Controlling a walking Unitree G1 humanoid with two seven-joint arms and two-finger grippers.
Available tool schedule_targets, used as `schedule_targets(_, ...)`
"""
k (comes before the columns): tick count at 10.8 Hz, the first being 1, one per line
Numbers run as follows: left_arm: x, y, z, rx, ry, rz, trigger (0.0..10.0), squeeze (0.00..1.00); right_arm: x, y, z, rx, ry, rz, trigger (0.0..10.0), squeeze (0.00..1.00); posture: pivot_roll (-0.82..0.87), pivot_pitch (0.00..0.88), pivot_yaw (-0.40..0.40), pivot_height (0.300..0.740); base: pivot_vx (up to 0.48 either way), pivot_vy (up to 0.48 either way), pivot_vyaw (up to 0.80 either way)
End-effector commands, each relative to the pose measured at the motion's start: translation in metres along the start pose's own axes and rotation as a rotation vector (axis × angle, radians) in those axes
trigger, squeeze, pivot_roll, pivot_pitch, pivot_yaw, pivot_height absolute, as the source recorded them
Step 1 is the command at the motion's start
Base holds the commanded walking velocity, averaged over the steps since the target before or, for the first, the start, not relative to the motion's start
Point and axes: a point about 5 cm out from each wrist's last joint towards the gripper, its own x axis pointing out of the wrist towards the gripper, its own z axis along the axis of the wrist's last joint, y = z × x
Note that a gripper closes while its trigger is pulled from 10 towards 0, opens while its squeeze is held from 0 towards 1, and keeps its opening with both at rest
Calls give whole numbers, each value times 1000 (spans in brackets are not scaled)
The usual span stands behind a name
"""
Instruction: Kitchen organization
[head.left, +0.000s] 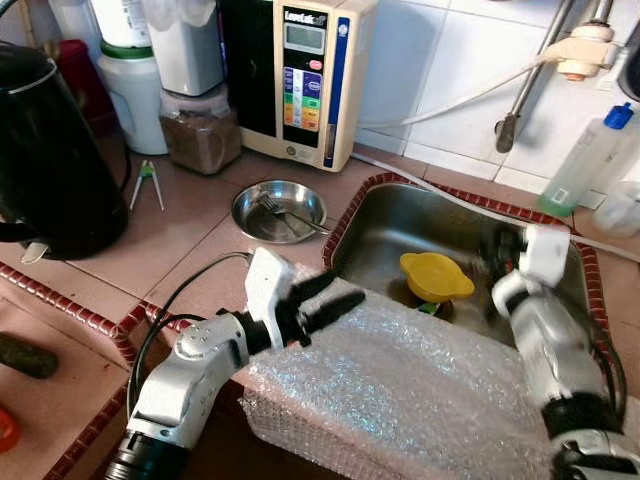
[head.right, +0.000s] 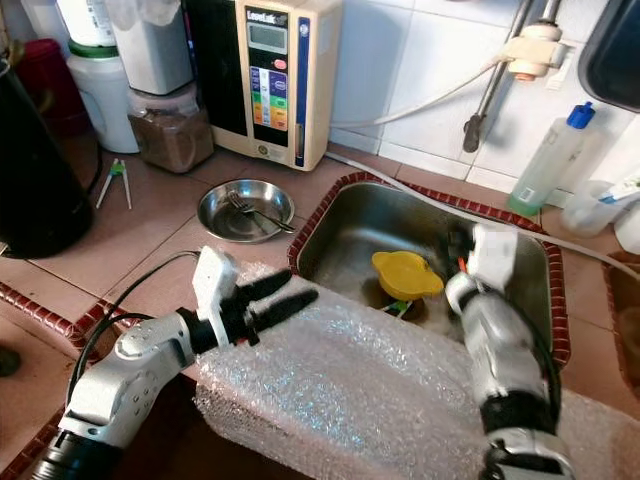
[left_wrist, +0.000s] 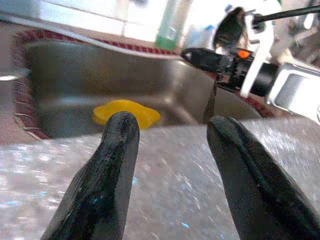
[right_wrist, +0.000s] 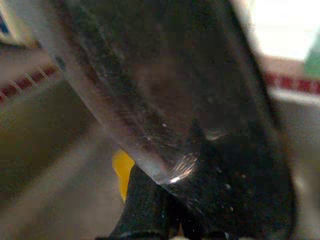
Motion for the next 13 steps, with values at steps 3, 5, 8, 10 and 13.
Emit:
schedule_targets(3, 3, -2, 1, 50, 10, -29, 10000, 1000, -9, -6, -30, -123, 131, -25, 10000, 1000, 95, 0, -24, 740, 0, 0, 0)
schedule_targets(5, 4, -1, 3, 58, -1, -20, 10000, 1000, -10, 1, -41, -224, 187, -17, 10000, 1000, 94, 0, -20, 740, 0, 0, 0)
schedule_targets(8, 5, 1, 2, 70, 4, -16, 10000, 1000, -10, 5, -49, -225, 242, 26, 10000, 1000, 91, 0, -16, 740, 0, 0, 0)
schedule_targets(10, 6, 1, 1, 73, 4, -16, 10000, 1000, -10, -1, -48, -225, 256, 1, 10000, 1000, 92, 0, -16, 740, 0, 0, 0)
schedule_targets(13, 5, 3, 2, 78, 5, -5, 10000, 1000, -10, 0, -54, -266, 312, 21, 10000, 1000, 99, 0, -18, 740, 0, 0, 0)
